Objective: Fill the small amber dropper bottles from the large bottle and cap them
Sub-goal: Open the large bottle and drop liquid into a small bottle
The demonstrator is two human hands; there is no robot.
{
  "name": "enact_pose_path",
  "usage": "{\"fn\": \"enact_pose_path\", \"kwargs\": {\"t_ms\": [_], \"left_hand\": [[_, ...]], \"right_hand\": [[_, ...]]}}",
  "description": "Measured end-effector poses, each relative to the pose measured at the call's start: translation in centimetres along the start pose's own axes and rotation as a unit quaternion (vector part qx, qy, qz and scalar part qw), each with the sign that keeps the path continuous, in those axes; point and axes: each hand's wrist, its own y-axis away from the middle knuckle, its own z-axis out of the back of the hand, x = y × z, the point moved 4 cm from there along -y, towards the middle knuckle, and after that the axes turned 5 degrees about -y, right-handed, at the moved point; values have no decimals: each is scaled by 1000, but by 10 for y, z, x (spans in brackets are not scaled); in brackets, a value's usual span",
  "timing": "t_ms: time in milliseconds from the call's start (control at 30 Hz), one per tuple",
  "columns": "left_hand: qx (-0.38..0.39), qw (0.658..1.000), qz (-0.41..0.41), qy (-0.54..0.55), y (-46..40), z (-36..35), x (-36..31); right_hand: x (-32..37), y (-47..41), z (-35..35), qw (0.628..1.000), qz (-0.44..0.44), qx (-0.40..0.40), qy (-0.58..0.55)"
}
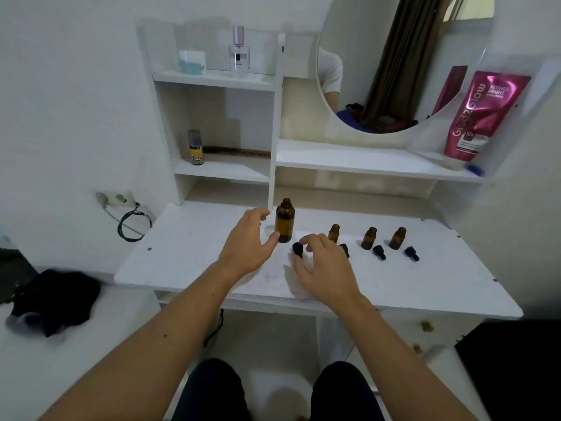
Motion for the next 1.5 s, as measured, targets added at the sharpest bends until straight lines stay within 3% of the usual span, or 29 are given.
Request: {"fn": "enact_pose_path", "kwargs": {"t_ms": [233,500,700,867,1100,1333,1500], "left_hand": [[22,995,10,93,-18,-27,7],[-4,987,36,154,-26,-48,15],[-4,987,41,158,-28,-50,18],[-4,988,42,150,-27,-50,19],[-1,990,39,137,-28,-51,20],[2,990,39,134,-28,-52,20],[6,990,40,136,-27,-51,17]], "right_hand": [[-11,-12,-30,997,-76,29,10],[-14,-19,-27,995,-99,-10,-28],[-19,-27,12,981,-109,-112,-117],[-17,-45,42,953,-60,-201,-217],[-5,-65,57,940,-5,-233,-249],[4,-72,64,935,37,-239,-259],[7,-80,62,952,61,-197,-228]]}}
